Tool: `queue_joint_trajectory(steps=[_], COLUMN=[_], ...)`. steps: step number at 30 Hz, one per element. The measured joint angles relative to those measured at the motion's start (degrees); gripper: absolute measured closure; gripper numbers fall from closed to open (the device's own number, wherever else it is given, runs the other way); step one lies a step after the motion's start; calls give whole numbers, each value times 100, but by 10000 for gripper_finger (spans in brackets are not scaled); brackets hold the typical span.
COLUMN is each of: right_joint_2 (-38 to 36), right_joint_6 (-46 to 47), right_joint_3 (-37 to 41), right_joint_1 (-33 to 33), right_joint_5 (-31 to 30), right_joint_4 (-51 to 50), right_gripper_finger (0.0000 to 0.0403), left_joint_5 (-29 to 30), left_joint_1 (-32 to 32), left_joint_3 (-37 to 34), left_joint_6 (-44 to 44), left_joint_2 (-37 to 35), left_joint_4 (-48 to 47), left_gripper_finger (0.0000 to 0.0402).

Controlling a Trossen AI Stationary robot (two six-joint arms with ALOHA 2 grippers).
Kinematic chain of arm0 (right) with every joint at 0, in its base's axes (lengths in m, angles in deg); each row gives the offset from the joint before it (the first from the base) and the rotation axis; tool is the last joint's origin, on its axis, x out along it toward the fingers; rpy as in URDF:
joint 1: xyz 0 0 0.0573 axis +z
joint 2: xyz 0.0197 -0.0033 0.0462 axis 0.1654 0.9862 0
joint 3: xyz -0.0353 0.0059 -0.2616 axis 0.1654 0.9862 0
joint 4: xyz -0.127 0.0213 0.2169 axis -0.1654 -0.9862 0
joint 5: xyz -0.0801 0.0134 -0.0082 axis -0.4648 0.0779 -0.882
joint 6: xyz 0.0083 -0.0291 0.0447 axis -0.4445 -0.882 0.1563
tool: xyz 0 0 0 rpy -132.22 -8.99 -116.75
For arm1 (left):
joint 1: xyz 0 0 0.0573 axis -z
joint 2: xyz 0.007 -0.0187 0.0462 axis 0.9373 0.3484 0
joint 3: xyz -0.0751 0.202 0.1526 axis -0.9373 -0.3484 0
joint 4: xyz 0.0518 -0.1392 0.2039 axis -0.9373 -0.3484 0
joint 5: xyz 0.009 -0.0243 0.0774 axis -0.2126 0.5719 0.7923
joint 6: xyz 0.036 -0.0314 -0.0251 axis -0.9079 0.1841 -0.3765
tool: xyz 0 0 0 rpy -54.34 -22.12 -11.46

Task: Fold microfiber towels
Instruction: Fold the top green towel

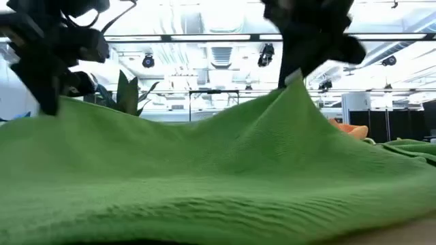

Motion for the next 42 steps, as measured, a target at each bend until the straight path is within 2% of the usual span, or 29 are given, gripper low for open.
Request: queue_joint_trajectory(steps=[5, 11, 14, 18, 22, 25, 29, 32, 35, 37, 39, 42], right_joint_2=[0, 10, 9, -37, -137, -353, -720, -963, -1045, -1005, -894, -627], right_joint_6=[-270, -365, -440, -560, -770, -979, -1307, -1204, -603, -186, 241, 1003], right_joint_3=[240, 512, 610, 628, 620, 622, 827, 1299, 1908, 2258, 2464, 2604], right_joint_1=[-423, -847, -1008, -1152, -1218, -1143, -504, 281, 1099, 1573, 1930, 2183], right_joint_5=[-2, -7, -1, -3, -69, -59, 106, 311, 247, -26, -442, -671], right_joint_4=[23, 80, 86, 116, 119, 130, 741, 1970, 3518, 4517, 5184, 5270], right_gripper_finger=[394, 391, 373, 316, 252, 218, 198, 196, 200, 203, 208, 216], left_joint_5=[922, 940, 928, 931, 1246, 1244, 715, -256, -1248, -1656, -1797, -1813], left_joint_1=[-336, -736, -826, -922, -1092, -1199, -1214, -1199, -1124, -998, -813, -488], left_joint_3=[-71, -424, -493, -495, -497, -482, -441, -455, -483, -484, -484, -484], left_joint_6=[-330, -411, -564, -748, -714, -684, -38, 675, 1252, 1508, 1707, 1864], left_joint_2=[46, 239, 332, 307, 211, 105, -31, -125, -145, -158, -157, -50], left_joint_4=[59, 357, 487, 657, 645, 572, 404, 529, 816, 1197, 1787, 3053], left_gripper_finger=[402, 402, 394, 345, 262, 203, 160, 154, 153, 153, 153, 153])
